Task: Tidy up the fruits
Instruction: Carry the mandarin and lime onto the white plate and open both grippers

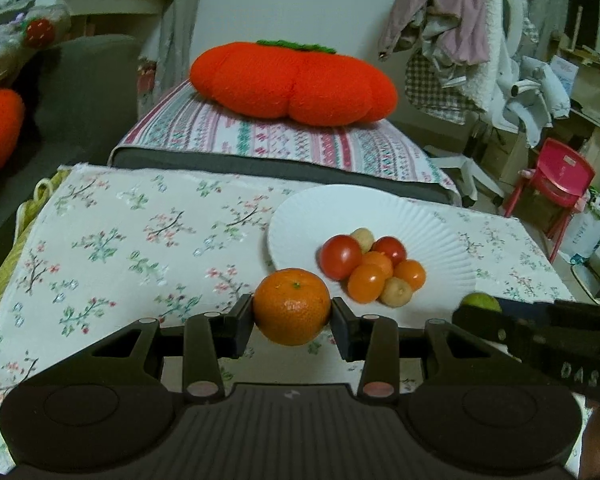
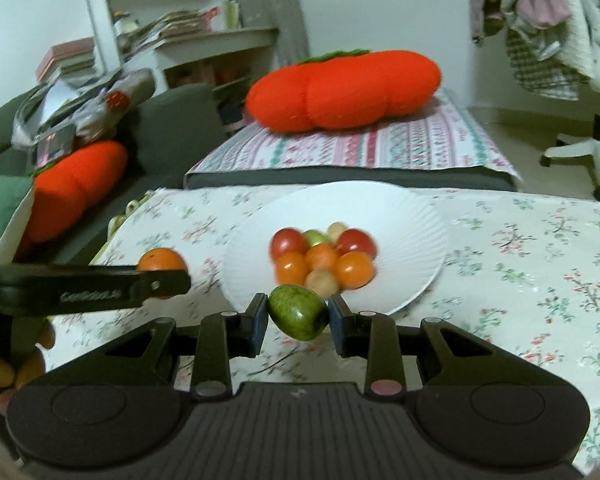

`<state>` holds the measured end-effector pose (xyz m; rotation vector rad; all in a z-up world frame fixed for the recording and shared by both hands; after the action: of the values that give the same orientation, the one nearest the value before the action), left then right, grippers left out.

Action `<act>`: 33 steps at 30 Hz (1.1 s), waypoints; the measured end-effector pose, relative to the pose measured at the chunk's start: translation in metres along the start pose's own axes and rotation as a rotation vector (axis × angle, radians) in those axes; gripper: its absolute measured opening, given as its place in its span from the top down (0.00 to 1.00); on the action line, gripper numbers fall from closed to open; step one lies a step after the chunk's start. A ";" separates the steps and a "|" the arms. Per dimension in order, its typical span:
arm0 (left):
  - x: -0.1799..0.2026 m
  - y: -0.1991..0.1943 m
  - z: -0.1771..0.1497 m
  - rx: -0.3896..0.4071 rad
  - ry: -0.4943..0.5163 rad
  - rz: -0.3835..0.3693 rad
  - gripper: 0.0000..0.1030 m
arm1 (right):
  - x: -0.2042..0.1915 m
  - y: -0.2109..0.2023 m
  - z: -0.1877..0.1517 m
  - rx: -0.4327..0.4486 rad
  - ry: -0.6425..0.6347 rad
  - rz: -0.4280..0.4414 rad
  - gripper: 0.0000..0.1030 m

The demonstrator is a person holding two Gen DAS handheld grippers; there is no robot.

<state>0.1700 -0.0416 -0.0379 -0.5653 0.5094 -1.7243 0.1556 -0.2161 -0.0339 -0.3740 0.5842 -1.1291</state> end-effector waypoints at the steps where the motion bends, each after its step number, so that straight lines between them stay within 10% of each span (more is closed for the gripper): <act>1: 0.003 0.001 0.001 0.009 0.012 -0.003 0.79 | 0.002 0.003 0.001 0.007 0.007 0.002 0.72; 33: 0.023 0.054 0.008 0.027 0.126 -0.065 0.74 | 0.033 0.048 0.008 0.006 -0.027 -0.140 0.70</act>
<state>0.2119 -0.0763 -0.0620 -0.4599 0.5611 -1.8341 0.2050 -0.2277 -0.0626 -0.4297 0.5377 -1.2574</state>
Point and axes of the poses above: each gripper's, at about its wrist camera, not at the fingertips, and y roughly the way its jaws point, x to its right, z to its top, the point moved 4 cm from there along y, roughly the way its jaws point, and after that the axes turned 2 degrees about y, right-handed, at the moved point
